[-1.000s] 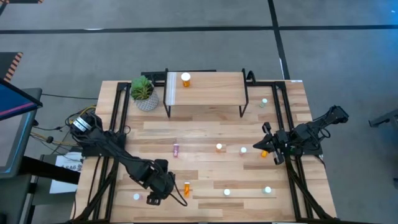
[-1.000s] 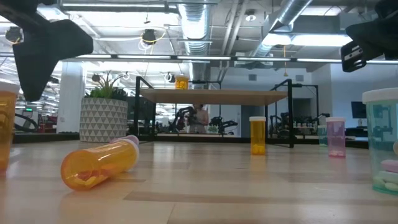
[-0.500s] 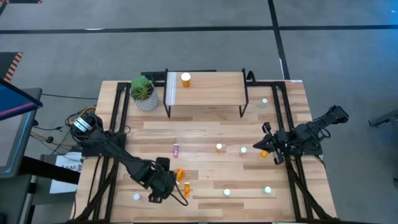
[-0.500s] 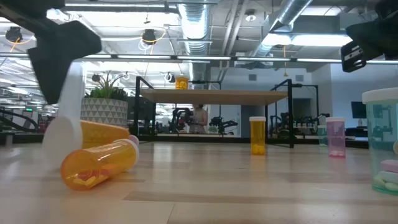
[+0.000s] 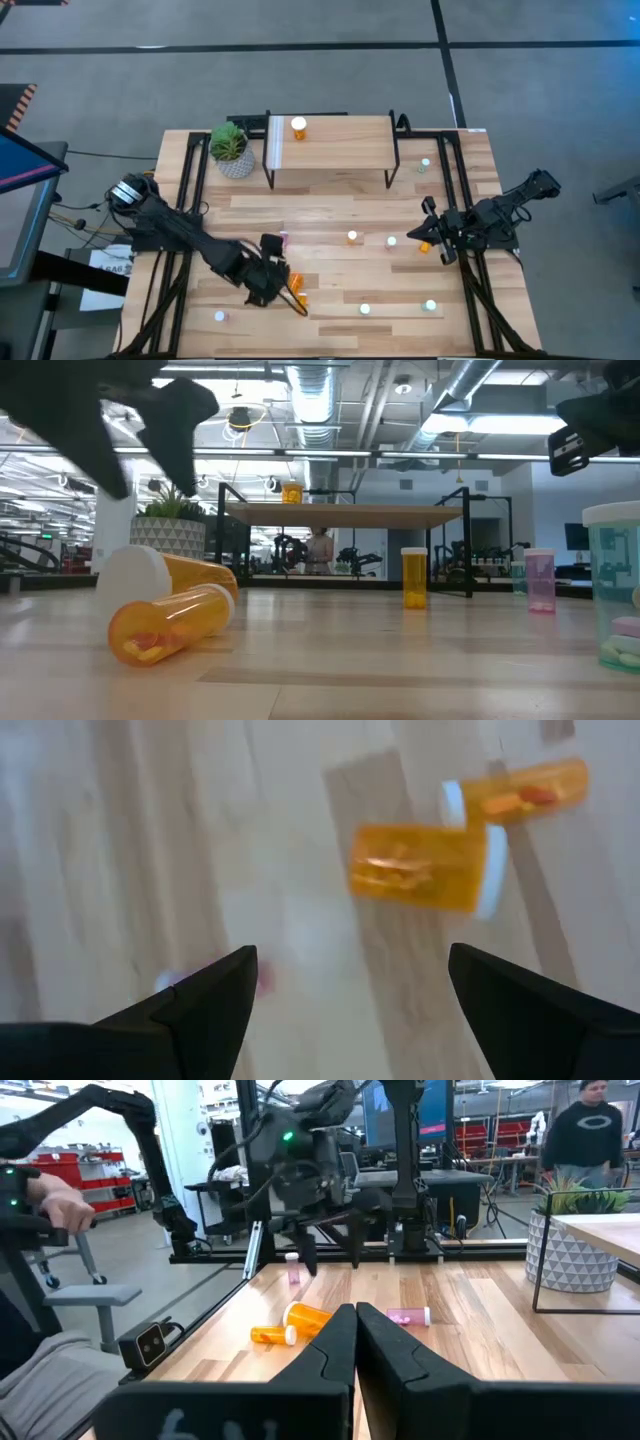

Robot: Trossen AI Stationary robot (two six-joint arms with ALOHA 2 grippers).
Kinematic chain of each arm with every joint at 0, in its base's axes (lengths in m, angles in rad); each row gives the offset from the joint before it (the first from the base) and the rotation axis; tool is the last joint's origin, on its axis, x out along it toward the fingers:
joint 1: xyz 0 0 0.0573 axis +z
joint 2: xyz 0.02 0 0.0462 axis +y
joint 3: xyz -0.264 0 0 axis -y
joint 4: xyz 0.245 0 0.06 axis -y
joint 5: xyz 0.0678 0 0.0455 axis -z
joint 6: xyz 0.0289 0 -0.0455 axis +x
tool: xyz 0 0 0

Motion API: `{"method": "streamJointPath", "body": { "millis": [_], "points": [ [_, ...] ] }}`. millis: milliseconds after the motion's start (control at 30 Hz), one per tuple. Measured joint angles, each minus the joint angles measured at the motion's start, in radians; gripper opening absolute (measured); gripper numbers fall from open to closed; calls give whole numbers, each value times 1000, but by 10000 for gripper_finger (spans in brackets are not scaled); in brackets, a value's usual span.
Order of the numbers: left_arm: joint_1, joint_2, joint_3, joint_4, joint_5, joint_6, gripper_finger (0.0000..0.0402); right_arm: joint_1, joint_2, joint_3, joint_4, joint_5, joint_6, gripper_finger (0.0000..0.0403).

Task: Pick and place medicine bottles onto shelf by color
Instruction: Put the blue pill bottle on the shelf

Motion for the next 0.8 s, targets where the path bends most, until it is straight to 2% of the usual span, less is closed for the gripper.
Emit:
{"method": "streamJointPath", "body": {
  "millis": [167,333,533,633,800],
  "points": [
    [59,-199,-158,241,4,57,316,0,0,0,0,0,0,33],
    [111,-406,-319,541,-21,50,315,0,0,0,0,0,0,33],
    [145,-550,-459,937,-69,134,315,0,0,0,0,0,0,33],
    [167,-572,-475,1018,-71,212,315,0,0,0,14,0,0,33],
    [192,-613,-427,1018,-73,369,315,0,-1,0,112,2,-1,33]
  ]
}}
